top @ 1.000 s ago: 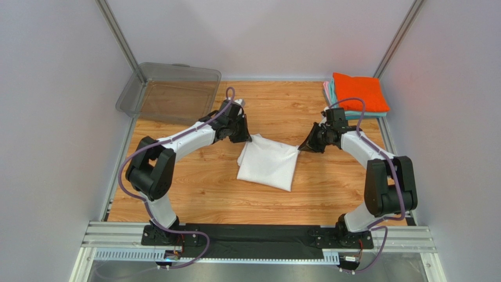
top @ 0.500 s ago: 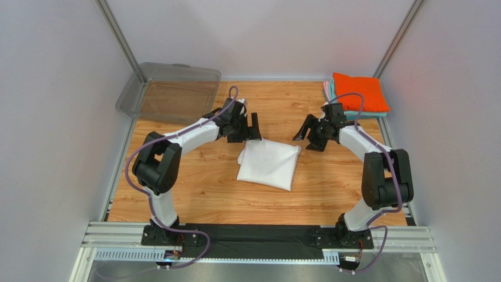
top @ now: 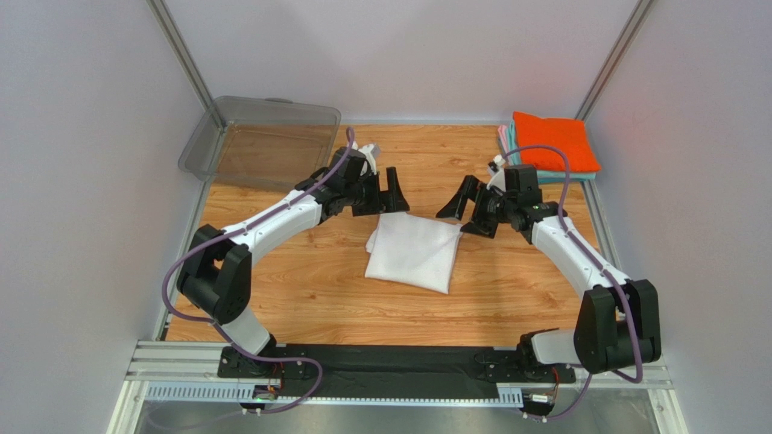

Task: Fold and stack the t-shirts
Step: Fold the tshirt

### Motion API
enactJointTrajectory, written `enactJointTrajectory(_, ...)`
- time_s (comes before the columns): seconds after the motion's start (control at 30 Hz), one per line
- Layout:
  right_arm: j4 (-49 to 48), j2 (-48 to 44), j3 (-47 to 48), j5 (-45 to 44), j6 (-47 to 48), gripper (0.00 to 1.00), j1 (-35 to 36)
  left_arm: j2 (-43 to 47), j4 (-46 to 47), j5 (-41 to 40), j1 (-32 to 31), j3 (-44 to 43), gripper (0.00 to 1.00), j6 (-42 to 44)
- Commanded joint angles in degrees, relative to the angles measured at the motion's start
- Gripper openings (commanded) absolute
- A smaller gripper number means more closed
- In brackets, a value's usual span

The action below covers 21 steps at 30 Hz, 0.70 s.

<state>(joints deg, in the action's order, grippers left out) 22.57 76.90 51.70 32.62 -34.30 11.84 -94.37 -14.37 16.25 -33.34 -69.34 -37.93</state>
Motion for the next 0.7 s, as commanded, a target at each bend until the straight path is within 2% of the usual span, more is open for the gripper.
enactJointTrajectory(0.0, -6.4, 1.1, -1.6, 3.9, -2.4, 1.0, 2.2, -2.3, 5.1, 5.4, -0.2, 0.1, 1.0, -1.6)
enactJointTrajectory(0.2, -7.9, 8.9, 2.3, 2.1, -1.6, 1.0, 2.6, -11.0, 5.7, 6.2, -0.2, -5.9, 1.0, -1.0)
enactJointTrajectory(0.33, -7.4, 14.8, 5.7, 0.4, -0.5, 1.0, 1.4, -15.6, 1.5, 4.7, 0.5, -10.0, 1.0, 0.4)
enactJointTrajectory(0.43, -7.5, 20.0, 7.3, -1.2, 0.3, 1.0, 0.1, -17.3, 2.5, 4.8, 1.1, -9.9, 1.0, 0.0)
enactJointTrajectory(0.67, -8.1, 25.7, 8.2, -3.0, 4.1, 1.0, -1.5, -21.6, 3.5, 4.9, 1.5, -9.1, 1.0, -0.8)
